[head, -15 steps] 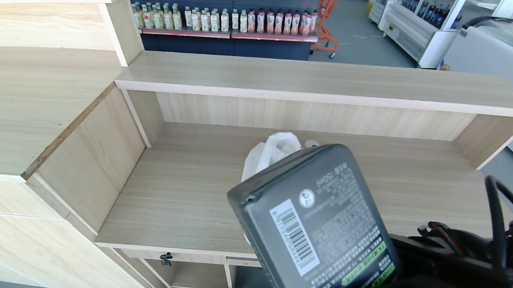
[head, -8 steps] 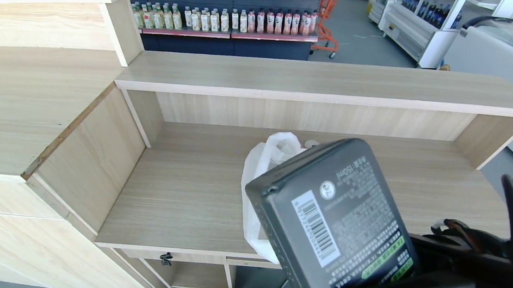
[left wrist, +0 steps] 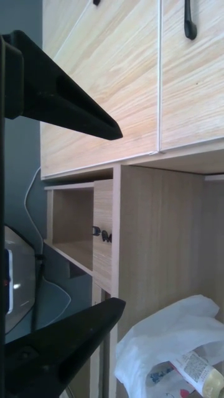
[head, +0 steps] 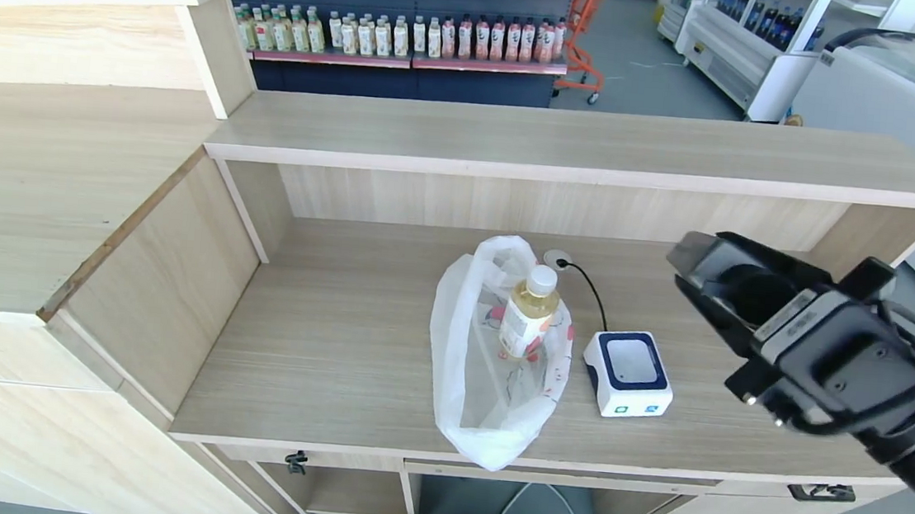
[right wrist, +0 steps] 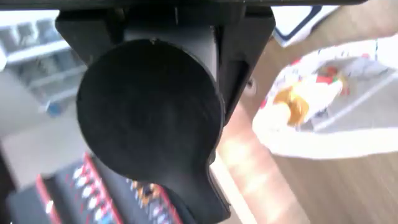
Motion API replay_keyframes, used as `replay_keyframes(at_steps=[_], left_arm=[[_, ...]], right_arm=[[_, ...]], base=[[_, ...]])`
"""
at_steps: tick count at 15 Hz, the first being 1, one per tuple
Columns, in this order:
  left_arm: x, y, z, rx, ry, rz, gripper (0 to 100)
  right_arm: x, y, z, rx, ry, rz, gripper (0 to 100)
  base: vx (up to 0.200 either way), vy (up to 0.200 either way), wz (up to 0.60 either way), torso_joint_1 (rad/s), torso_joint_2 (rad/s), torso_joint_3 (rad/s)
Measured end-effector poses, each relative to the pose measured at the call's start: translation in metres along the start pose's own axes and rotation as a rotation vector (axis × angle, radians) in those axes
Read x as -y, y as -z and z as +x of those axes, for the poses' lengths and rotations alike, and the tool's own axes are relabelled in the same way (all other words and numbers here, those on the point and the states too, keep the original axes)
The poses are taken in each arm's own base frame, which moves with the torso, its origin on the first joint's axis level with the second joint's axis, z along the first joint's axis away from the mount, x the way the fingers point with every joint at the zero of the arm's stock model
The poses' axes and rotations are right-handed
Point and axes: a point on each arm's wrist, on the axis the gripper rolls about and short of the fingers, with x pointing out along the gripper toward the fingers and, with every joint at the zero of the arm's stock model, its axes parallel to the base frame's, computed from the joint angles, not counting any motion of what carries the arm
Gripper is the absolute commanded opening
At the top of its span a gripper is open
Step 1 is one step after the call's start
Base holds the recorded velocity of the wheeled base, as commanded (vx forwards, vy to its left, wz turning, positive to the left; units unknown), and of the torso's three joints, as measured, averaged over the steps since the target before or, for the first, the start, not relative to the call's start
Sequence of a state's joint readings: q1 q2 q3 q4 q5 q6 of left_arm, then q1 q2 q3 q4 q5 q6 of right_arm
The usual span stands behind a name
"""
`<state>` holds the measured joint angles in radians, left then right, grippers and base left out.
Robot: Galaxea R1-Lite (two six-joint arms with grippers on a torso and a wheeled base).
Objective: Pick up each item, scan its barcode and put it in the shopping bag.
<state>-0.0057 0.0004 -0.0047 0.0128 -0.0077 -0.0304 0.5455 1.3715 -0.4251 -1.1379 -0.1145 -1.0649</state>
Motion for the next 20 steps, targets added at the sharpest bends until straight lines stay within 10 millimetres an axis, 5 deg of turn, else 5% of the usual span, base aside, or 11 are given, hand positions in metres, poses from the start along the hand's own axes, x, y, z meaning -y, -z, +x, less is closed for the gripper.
replay_keyframes(at_steps=[4, 7, 10, 13, 16, 20], left_arm=[[0.000, 0.000, 0.000, 0.000, 0.000, 0.000, 100], [0.000, 0.000, 0.000, 0.000, 0.000, 0.000, 100], [0.000, 0.000, 0.000, 0.000, 0.000, 0.000, 100], [0.000, 0.000, 0.000, 0.000, 0.000, 0.000, 100], [0.000, 0.000, 0.000, 0.000, 0.000, 0.000, 100], [0.000, 0.000, 0.000, -0.001, 0.000, 0.000, 100]], right_arm=[[0.038, 0.063, -0.056, -0.609, 0.253, 0.346, 0], [0.045, 0.070, -0.077, -0.676, 0.447, 0.674, 0], [0.033, 0.066, -0.060, -0.597, 0.358, 0.948, 0], [0.043, 0.072, -0.017, -0.473, 0.159, 1.087, 0], [0.045, 0.101, 0.007, -0.431, -0.031, 1.140, 0], [0.035, 0.147, 0.016, -0.475, -0.172, 1.065, 0]], base=[[0.000, 0.000, 0.00, 0.000, 0.00, 0.000], [0.000, 0.000, 0.00, 0.000, 0.00, 0.000], [0.000, 0.000, 0.00, 0.000, 0.00, 0.000], [0.000, 0.000, 0.00, 0.000, 0.00, 0.000], [0.000, 0.000, 0.00, 0.000, 0.00, 0.000], [0.000, 0.000, 0.00, 0.000, 0.00, 0.000]])
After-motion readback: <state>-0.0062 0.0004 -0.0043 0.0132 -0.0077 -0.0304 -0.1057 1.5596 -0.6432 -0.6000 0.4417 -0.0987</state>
